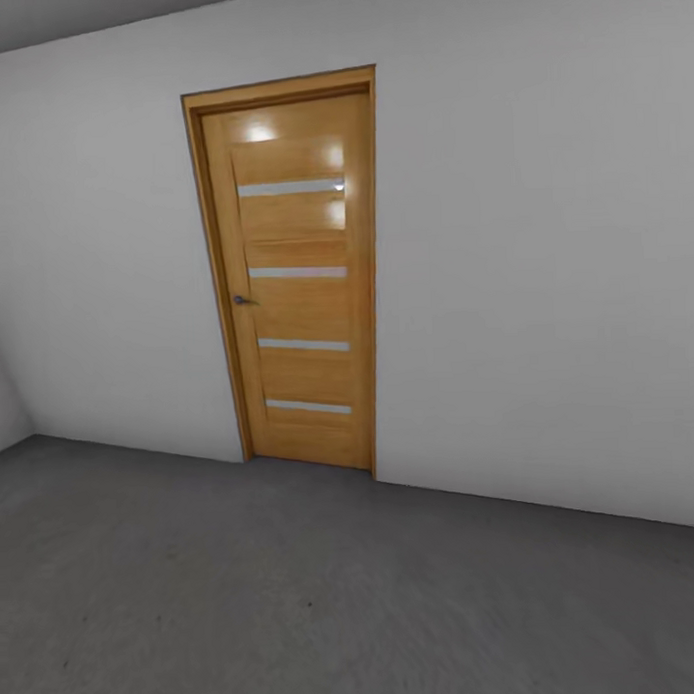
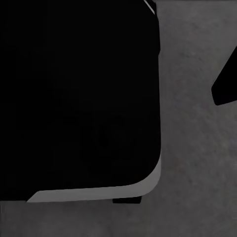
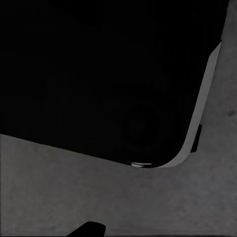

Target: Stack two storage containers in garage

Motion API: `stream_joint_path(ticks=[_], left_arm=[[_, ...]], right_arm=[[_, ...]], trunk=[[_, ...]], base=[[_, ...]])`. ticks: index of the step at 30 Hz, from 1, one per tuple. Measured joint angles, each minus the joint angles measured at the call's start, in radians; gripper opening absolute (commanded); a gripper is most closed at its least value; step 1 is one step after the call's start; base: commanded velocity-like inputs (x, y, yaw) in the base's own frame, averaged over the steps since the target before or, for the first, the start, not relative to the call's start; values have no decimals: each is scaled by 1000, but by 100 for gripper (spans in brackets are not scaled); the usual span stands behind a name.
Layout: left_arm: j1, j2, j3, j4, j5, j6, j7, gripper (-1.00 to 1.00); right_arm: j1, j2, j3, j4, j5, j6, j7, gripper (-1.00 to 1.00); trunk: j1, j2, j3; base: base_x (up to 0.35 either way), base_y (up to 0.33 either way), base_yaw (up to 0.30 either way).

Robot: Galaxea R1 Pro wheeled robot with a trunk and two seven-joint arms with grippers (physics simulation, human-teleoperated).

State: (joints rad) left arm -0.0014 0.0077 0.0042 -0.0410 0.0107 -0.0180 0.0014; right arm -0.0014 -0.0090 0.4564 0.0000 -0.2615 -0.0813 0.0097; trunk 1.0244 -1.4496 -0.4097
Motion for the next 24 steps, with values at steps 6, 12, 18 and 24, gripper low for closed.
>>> stream_joint_path(ticks=[6,12,18,24], left_arm=[[0,0,0,0,0,0,0,100],[0,0,0,0,0,0,0,100],[0,0,0,0,0,0,0,100],[0,0,-4,0,-1,0,0,100]], right_arm=[[0,0,1,0,0,0,0,100],[0,0,4,0,1,0,-1,100],[0,4,8,0,3,0,-6,100],[0,2,9,0,4,0,-7,100]], trunk=[[0,0,-1],[0,0,-2],[0,0,-3],[0,0,-3]], base=[[322,0,262],[322,0,149],[322,0,23],[322,0,2]])
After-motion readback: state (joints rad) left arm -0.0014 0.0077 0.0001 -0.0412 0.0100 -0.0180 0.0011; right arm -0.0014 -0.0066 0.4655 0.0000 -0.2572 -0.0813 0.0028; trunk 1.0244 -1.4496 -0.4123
